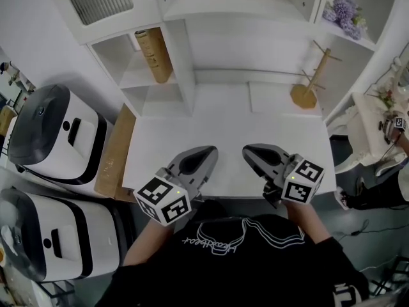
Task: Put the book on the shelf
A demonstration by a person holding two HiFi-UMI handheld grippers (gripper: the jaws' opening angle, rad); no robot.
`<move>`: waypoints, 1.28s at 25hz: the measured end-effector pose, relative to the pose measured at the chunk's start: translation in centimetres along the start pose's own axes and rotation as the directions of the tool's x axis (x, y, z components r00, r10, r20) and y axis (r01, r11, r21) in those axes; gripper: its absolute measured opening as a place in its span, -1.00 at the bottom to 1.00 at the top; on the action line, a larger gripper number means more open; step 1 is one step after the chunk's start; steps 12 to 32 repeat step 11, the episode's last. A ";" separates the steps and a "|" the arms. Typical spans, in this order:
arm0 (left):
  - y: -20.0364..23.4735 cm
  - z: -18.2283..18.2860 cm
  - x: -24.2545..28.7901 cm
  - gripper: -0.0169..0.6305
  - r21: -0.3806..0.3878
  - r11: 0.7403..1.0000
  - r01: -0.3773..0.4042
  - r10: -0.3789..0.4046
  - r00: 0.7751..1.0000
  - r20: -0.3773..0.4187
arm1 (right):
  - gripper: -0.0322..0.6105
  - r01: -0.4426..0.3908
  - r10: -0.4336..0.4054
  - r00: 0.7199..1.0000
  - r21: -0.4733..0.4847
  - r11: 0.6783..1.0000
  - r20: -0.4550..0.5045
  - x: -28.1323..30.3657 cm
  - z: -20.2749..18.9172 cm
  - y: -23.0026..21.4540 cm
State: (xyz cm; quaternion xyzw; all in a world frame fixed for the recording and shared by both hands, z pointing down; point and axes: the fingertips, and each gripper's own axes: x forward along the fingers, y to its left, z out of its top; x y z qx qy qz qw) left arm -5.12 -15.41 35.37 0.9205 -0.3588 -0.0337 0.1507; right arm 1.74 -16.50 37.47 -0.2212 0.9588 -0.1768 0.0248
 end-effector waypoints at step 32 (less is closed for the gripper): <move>-0.5 0.6 -1.2 -0.94 0.042 0.999 -0.030 0.031 1.000 -0.002 | -0.88 -0.033 0.033 0.999 -0.020 0.999 -0.003 0.4 0.9 1.4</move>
